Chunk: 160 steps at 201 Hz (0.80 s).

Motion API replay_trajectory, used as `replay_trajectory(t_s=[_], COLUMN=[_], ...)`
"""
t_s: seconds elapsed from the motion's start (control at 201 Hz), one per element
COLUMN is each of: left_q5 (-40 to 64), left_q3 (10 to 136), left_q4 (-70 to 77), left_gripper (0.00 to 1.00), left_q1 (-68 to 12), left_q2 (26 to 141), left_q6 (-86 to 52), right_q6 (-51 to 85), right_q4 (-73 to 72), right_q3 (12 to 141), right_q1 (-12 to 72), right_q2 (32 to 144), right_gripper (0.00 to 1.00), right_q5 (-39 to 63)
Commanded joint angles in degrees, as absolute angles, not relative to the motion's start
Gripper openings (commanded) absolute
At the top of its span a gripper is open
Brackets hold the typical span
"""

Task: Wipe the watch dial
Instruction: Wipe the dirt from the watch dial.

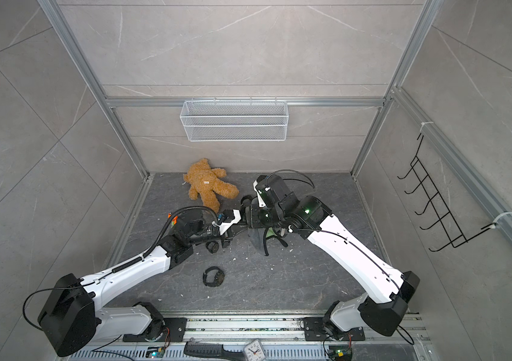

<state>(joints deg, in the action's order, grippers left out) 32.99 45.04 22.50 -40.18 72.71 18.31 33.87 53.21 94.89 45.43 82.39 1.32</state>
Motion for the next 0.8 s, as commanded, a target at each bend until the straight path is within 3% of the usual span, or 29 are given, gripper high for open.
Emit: replay_trajectory(t_s=[0.0,0.791], left_q5=[37.32,37.65], left_q3=[45.65,45.07], left_q4=[29.18,29.50], left_gripper=[0.00,0.00], left_q1=[-40.98,-40.78], left_q2=[68.31,62.72], left_q6=[18.58,17.02], right_q6=[34.78,39.82], right_q4=[50.70,49.40], right_q3=[94.45,86.31], right_q1=[45.25,43.13], right_q2=[84.35,82.78], right_gripper=[0.00,0.00], right_q5=[-2.60,-8.37])
